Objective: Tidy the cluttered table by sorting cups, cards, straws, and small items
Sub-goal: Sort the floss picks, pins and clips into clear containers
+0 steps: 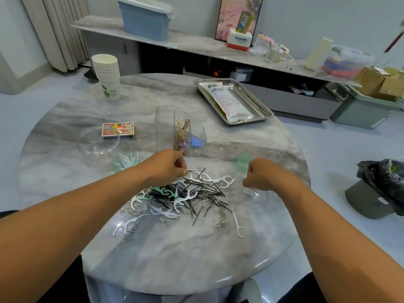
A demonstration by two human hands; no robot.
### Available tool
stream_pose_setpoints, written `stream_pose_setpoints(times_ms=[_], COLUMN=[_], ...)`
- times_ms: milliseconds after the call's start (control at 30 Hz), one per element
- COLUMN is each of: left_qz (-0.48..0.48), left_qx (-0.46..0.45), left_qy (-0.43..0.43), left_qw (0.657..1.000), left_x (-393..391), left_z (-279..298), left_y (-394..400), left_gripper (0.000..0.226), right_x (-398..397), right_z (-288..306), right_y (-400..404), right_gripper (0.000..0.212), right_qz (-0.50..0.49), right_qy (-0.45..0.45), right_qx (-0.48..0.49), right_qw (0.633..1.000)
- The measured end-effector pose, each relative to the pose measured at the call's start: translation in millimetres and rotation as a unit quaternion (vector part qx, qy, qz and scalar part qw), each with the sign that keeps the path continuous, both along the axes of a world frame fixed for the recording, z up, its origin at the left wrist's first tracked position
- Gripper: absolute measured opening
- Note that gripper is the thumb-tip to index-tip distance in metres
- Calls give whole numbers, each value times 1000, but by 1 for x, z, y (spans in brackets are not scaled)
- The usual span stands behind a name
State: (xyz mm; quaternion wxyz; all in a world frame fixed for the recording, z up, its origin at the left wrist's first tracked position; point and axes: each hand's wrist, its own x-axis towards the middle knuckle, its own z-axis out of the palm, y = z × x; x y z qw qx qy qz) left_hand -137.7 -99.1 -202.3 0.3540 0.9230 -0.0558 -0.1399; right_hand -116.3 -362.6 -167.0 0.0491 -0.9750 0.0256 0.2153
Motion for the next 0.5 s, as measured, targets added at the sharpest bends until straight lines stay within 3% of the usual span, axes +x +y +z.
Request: stream_pose_setpoints(times_ms=[67,133,300,367,433,500], left_qz=[45,86,132,118,60,22], left_qx=[-104,-204,-314,-272,-87,61], left_qy=[58,115,193,171,65,-30], left_qw=[992,968,920,940,992,997], left_x=[0,0,1,-2,-3,-5], left_z=[2,3,4,3,2,3], left_y=[-1,-2,-3,-1,3,3], left_gripper=[5,7,21,24,19,19], right_x=[-3,-6,-8,-9,-9,-7], right_z=[10,14,3,-3,-8,-12], right_y=[6,17,40,45,47,48], right_gripper=[7,6,13,16,22,29], right_qz=[-36,-71,-44,-30,-3,21], right_qy=[-29,-21,-12,-25,-41,-61], right_qx=[141,292,434,445,420,389], right_qw=[989,954,900,895,907,919])
